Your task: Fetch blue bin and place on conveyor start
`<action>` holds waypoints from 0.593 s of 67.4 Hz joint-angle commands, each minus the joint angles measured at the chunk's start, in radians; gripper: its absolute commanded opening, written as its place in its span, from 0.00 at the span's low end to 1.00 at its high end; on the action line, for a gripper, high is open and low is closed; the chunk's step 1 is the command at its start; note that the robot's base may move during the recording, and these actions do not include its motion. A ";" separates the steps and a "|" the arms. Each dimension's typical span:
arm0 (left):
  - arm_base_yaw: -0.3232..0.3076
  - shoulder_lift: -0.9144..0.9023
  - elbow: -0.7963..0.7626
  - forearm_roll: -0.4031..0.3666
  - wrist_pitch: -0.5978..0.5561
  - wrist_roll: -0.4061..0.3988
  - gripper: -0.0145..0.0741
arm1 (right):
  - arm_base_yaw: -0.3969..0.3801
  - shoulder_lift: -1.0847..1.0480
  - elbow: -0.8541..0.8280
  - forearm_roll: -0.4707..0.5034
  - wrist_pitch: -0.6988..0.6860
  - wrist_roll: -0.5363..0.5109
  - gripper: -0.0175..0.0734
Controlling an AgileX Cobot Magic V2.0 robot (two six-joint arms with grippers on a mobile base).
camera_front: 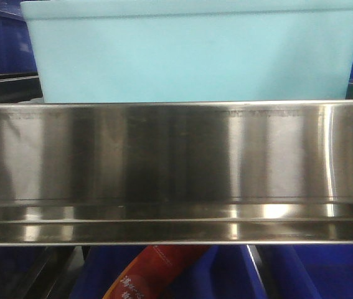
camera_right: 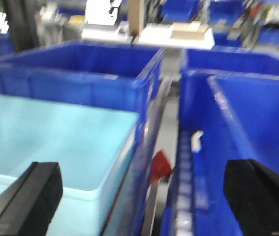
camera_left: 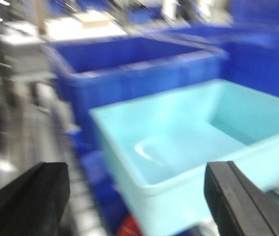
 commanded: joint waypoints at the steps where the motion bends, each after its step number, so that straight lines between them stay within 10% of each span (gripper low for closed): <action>1: -0.072 0.104 -0.071 -0.002 -0.005 0.004 0.69 | 0.032 0.120 -0.089 0.004 0.058 -0.008 0.82; 17: -0.126 0.438 -0.383 0.012 0.152 -0.023 0.69 | 0.046 0.429 -0.405 0.011 0.280 -0.008 0.82; 30: -0.126 0.679 -0.692 0.231 0.392 -0.326 0.69 | 0.046 0.643 -0.609 -0.009 0.414 0.058 0.82; 40: -0.117 0.851 -0.883 0.343 0.631 -0.397 0.69 | 0.046 0.771 -0.683 -0.083 0.458 0.171 0.82</action>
